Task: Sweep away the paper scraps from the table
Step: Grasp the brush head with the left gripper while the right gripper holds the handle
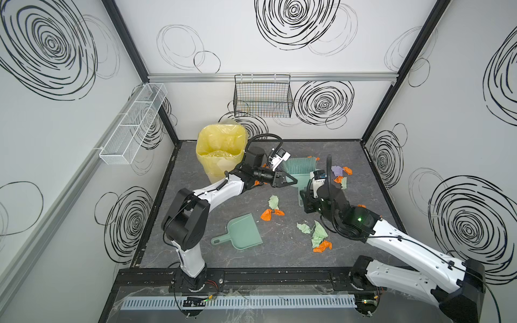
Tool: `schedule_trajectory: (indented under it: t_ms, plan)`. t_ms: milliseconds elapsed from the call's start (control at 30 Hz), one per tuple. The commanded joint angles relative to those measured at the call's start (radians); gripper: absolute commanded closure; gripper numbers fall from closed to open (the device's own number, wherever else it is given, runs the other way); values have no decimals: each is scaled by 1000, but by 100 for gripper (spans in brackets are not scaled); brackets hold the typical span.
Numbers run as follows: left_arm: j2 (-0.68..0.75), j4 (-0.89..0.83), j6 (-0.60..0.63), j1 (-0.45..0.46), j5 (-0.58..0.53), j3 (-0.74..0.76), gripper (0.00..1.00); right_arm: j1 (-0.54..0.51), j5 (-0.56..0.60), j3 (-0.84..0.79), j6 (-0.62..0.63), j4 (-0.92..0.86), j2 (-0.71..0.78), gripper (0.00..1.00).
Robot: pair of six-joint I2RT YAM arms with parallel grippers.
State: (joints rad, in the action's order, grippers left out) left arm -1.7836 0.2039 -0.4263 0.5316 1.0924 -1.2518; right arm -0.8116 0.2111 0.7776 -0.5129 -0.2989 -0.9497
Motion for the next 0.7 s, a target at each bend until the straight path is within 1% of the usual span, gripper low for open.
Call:
schedule_trajectory:
  t_ms: [0,33,100,133,200,267,333,367,400,433,500,567,633,667]
  plan:
    - [21,59,5,-21,30,1,94,-3,8,-85,-67,104,134,61]
    - [24,85,-22,-29,41,8,95,0,-24,-135,-65,164,197,59]
    - [33,191,-113,-47,68,32,96,11,-110,-237,-55,301,325,55]
    - [37,277,-182,-58,80,51,100,19,-152,-300,-55,377,398,53]
    - [37,511,-370,-83,99,88,100,37,-202,-409,-68,516,521,47]
    - [25,843,-653,-113,95,131,100,64,-229,-504,-90,644,625,42]
    - [-6,1115,-888,-134,80,146,100,105,-264,-562,-117,760,672,40]
    - [-18,1217,-975,-142,68,149,100,132,-289,-584,-140,818,674,40]
    - [-22,1264,-1024,-147,52,154,100,160,-317,-603,-165,879,667,40]
    - [-17,1277,-1043,-148,34,164,100,196,-354,-621,-204,955,642,40]
    - [16,1203,-992,-149,3,188,100,260,-421,-647,-292,1114,566,40]
    - [73,1048,-863,-142,-35,215,100,304,-472,-663,-375,1277,459,40]
    - [125,886,-732,-131,-79,236,100,314,-495,-652,-410,1383,367,40]
    - [148,819,-682,-126,-111,245,100,313,-504,-635,-415,1408,325,40]
